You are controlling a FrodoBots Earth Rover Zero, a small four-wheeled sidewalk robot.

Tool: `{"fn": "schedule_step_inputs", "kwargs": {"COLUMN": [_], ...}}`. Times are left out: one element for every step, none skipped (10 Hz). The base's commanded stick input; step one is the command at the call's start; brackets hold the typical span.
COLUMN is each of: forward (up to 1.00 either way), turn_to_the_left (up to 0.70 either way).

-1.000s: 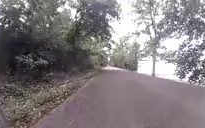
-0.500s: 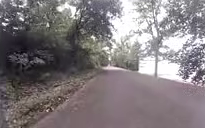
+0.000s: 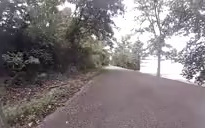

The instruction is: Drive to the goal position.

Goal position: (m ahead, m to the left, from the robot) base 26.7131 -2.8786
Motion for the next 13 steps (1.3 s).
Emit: {"fn": "schedule_step_inputs", "kwargs": {"forward": [0.7, 0.7, 0.7, 0.7, 0.7, 0.7, 0.7, 0.7, 0.7, 0.7, 0.7, 0.7, 0.7], "turn_to_the_left": [0.0, 0.0, 0.0, 0.0, 0.0, 0.0, 0.0, 0.0, 0.0, 0.0, 0.0, 0.0, 0.0]}}
